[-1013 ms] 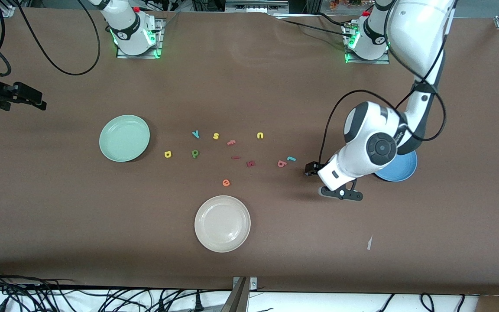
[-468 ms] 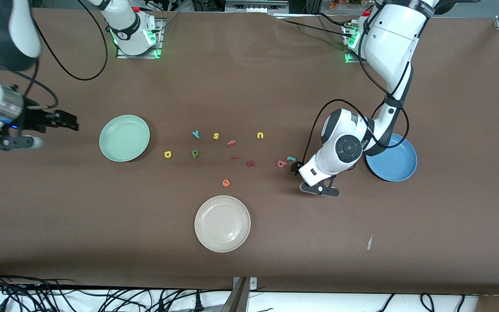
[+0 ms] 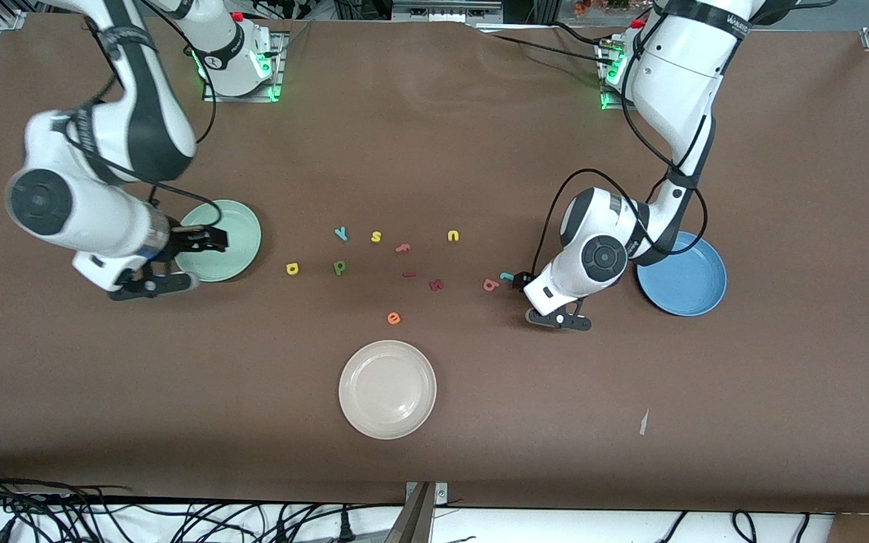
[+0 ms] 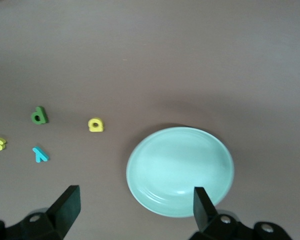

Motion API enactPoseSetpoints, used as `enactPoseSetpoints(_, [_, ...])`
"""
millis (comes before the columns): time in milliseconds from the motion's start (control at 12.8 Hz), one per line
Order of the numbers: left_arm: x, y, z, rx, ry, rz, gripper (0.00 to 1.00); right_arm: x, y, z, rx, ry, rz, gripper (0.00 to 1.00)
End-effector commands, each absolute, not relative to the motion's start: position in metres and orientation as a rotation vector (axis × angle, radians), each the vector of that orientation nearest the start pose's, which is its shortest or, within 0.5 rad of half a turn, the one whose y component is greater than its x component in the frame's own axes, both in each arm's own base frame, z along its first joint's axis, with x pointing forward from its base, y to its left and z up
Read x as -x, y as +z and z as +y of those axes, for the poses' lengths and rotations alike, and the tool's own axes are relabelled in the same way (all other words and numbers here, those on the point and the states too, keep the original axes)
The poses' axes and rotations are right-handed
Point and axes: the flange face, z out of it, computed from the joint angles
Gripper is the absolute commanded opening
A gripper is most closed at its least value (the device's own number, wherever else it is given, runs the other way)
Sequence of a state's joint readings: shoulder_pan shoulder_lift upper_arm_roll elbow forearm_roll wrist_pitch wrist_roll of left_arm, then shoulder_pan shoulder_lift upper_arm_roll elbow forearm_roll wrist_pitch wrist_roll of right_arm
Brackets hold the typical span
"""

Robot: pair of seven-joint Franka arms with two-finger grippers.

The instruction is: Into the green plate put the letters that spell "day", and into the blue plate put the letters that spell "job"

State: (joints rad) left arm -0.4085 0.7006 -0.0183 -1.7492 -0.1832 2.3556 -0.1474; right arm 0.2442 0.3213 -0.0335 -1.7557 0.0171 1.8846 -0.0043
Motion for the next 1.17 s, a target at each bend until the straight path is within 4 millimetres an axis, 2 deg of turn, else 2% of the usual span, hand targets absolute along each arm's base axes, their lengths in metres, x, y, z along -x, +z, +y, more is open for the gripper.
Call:
enactPoseSetpoints(0, [-0.587, 0.167, -0.275, 3.236, 0.208, 0.235, 0.92, -0.611, 0.348, 0.149, 3.130, 0.247, -0.352, 1.00])
enactPoseSetpoints(78, [-0.587, 0.168, -0.276, 3.237, 0.204, 0.235, 0.83, -0.612, 0.337, 0.149, 3.131, 0.242, -0.351, 0.99])
enactPoseSetpoints(156, [-0.588, 0.167, -0.276, 3.237, 0.201, 0.234, 0.73, -0.611, 0.326, 0.150, 3.132, 0.228, -0.344, 0.93])
enactPoseSetpoints(312, [-0.589, 0.165, -0.276, 3.238, 0.191, 0.237, 0.54, -0.595, 0.297, 0.163, 3.129, 0.162, -0.308, 0.87])
enactPoseSetpoints(390, [-0.590, 0.165, -0.276, 3.240, 0.181, 0.239, 0.50, -0.587, 0.284, 0.168, 3.129, 0.128, -0.262, 0.86])
enactPoseSetpoints(779, [-0.591, 0.162, -0.277, 3.243, 0.167, 0.231, 0.50, -0.545, 0.228, 0.184, 3.109, -0.022, -0.215, 0.81])
enactPoseSetpoints(857, [-0.592, 0.162, -0.277, 3.243, 0.167, 0.233, 0.44, -0.537, 0.219, 0.187, 3.104, -0.048, -0.226, 0.77])
enactPoseSetpoints(935, [-0.592, 0.163, -0.277, 3.243, 0.164, 0.238, 0.34, -0.531, 0.213, 0.188, 3.099, -0.068, -0.233, 0.75])
enactPoseSetpoints(1091, [-0.592, 0.163, -0.277, 3.243, 0.164, 0.243, 0.15, -0.526, 0.202, 0.190, 3.101, -0.057, -0.244, 0.65])
